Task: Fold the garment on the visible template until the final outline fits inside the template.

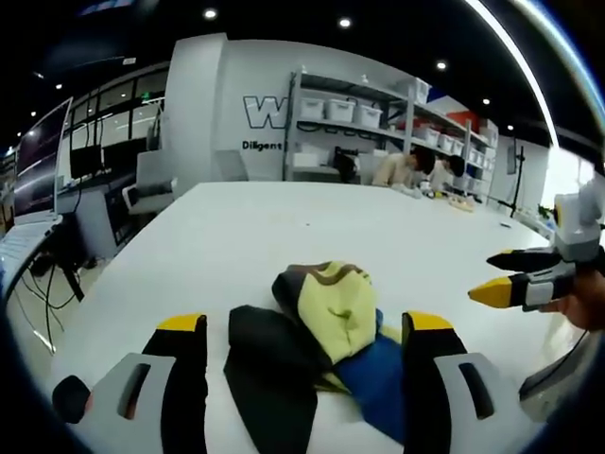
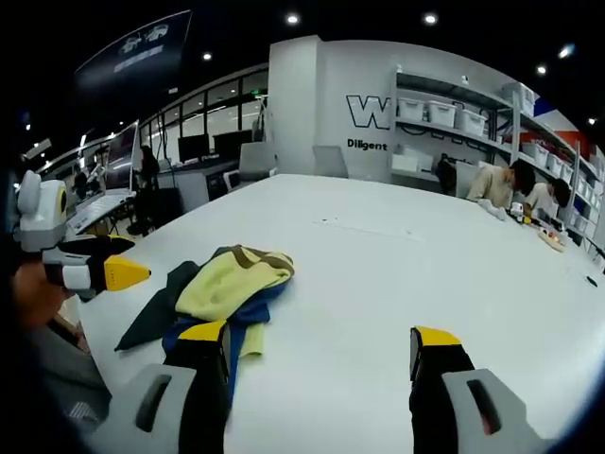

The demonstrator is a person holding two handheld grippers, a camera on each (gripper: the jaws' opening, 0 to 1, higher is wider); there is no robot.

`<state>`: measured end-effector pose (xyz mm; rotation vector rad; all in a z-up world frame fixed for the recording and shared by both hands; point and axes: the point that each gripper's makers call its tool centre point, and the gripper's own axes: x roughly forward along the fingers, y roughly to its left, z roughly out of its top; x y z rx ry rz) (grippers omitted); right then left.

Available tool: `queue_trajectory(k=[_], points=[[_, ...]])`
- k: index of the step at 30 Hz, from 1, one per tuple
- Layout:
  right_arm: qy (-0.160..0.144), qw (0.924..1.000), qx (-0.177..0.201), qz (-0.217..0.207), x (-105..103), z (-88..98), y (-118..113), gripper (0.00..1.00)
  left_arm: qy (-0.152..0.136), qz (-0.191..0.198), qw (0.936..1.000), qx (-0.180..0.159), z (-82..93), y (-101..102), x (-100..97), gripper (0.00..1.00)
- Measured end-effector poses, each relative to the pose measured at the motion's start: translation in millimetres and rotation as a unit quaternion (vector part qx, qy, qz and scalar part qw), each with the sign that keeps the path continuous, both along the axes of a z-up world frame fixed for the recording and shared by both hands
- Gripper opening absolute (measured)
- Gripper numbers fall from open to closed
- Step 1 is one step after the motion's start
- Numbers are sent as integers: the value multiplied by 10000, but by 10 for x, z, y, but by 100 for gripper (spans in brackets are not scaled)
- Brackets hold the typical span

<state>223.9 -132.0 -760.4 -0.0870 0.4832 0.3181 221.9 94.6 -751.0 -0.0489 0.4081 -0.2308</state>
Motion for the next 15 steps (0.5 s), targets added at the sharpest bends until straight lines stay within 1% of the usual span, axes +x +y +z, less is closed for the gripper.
queue_trajectory(k=[15], points=[[-5,10000,-11,69,3,10,42,77,-30,34,10000,-6,18,15,-2,79]])
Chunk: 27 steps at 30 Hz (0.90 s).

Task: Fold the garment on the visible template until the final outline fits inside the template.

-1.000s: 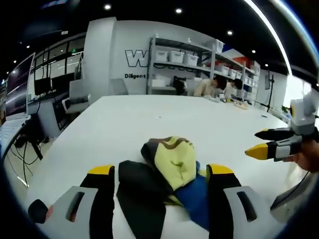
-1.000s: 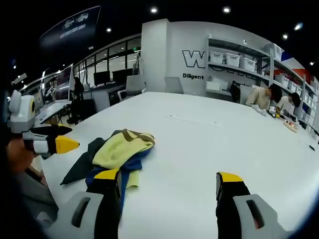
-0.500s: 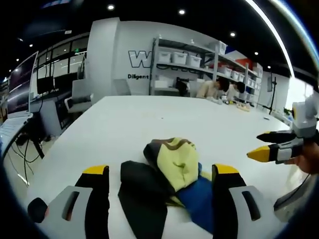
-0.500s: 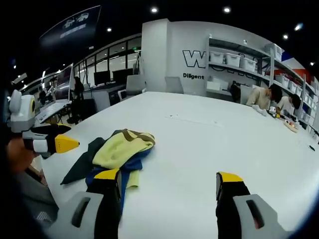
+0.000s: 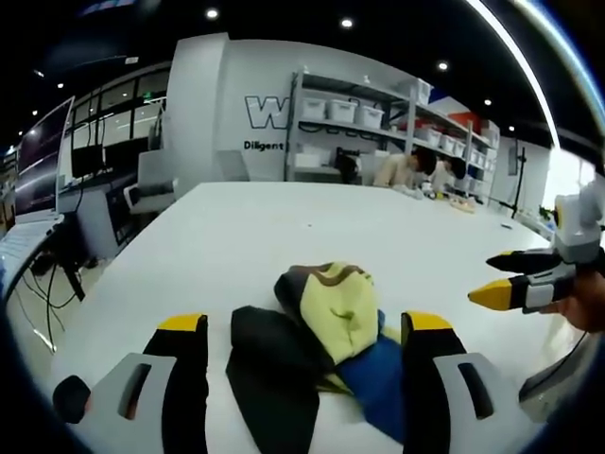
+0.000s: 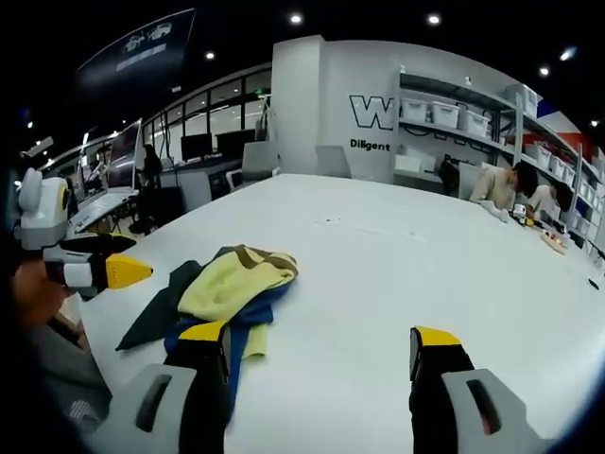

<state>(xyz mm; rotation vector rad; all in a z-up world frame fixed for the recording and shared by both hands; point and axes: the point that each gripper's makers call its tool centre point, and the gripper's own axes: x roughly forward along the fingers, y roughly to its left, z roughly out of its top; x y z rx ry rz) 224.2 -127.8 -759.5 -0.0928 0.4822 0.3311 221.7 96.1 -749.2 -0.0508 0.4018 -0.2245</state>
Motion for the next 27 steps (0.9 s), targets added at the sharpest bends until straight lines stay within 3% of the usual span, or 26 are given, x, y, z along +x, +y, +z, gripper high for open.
queue_trajectory(k=[20,27], points=[[2,10000,33,11,3,8,2,77,20,17,10000,81,-16,18,8,77],[32,10000,43,37,-4,-7,14,75,55,-63,10000,7,-18,-10,-4,71]])
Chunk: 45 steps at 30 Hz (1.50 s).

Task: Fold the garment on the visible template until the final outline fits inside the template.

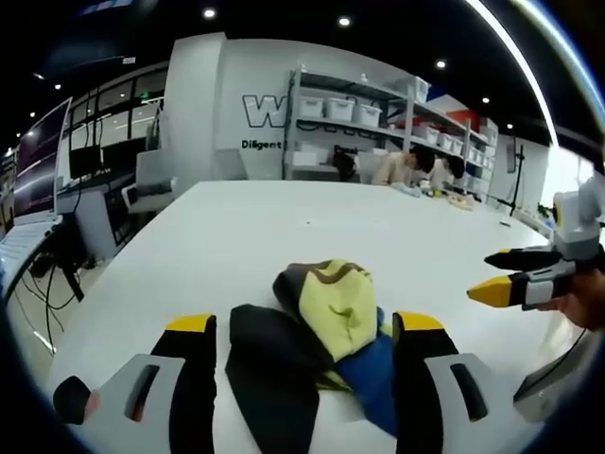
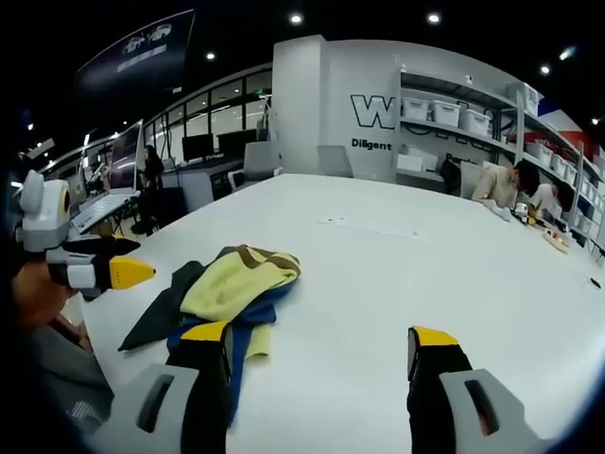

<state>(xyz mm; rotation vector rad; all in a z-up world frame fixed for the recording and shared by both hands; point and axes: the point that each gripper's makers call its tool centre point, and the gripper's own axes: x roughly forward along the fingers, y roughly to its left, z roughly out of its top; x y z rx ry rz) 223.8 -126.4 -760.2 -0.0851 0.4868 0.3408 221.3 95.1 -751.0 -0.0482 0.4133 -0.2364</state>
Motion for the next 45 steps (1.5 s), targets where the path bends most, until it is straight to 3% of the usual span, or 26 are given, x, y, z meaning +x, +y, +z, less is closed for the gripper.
queue_trajectory(k=[3,6,12,22,32,39,45], points=[[13,10000,34,39,-8,3,14,65,23,-24,10000,16,-7,-12,-10,67],[41,9999,45,148,-30,0,46,45,52,-93,9999,-9,-10,-38,-26,59],[150,9994,44,316,-64,-37,136,36,-46,-248,9997,73,43,-95,-34,44],[307,9986,67,436,-47,-55,235,31,36,-305,9995,77,28,-158,66,42],[349,9982,-71,478,101,-94,257,28,132,-276,9995,127,-67,-121,188,38],[330,9978,-147,555,226,-105,329,26,312,-146,9991,227,-208,-13,337,37],[332,9975,-188,592,308,-134,375,23,525,-94,9983,240,-354,25,429,31]])
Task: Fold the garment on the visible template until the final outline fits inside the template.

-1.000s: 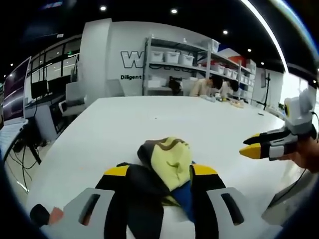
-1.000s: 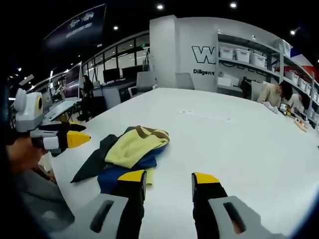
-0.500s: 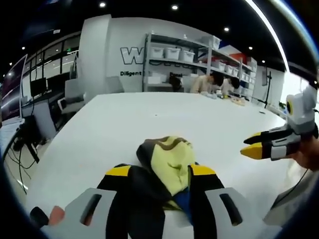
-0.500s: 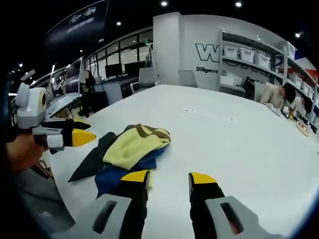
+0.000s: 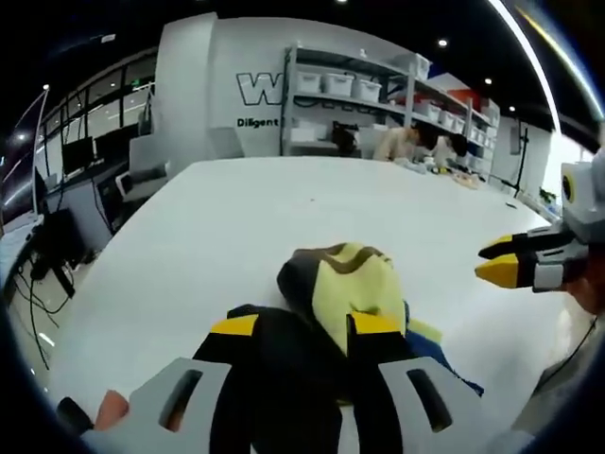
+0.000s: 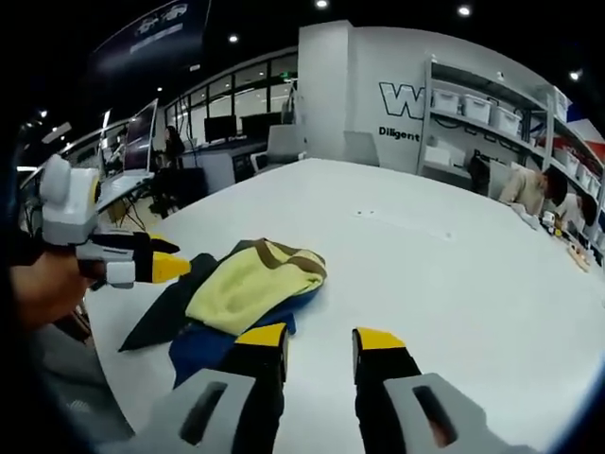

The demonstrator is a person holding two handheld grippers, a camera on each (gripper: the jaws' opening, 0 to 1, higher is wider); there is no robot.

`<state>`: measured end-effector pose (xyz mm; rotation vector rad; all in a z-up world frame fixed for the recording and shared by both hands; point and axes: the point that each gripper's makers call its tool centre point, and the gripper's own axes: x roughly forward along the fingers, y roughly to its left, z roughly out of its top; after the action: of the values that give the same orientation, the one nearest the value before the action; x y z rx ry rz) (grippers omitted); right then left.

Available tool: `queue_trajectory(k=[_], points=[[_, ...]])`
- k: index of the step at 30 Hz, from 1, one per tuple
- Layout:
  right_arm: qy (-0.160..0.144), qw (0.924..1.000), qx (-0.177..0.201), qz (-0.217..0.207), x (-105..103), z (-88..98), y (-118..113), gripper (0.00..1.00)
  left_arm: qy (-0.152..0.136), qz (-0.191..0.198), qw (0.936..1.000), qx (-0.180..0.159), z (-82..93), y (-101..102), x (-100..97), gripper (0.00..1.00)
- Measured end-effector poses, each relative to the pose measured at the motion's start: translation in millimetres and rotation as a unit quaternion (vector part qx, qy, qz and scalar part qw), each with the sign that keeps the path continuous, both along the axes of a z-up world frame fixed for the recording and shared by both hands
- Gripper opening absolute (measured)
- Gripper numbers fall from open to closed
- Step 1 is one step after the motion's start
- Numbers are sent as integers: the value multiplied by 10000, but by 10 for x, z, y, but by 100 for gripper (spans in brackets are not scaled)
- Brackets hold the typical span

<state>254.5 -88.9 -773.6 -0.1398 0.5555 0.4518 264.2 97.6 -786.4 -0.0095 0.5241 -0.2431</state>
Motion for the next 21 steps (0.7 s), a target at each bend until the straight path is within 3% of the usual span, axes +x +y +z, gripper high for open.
queue_trajectory(k=[9,13,21], points=[[45,10000,-3,24,144,-56,57,21,225,23,9997,-22,-136,6,160,26],[86,10000,-26,41,161,-117,55,20,226,-3,9997,-16,-164,-6,246,25],[110,9999,5,-3,168,-138,5,19,501,-27,9987,-105,-301,-71,295,19]])
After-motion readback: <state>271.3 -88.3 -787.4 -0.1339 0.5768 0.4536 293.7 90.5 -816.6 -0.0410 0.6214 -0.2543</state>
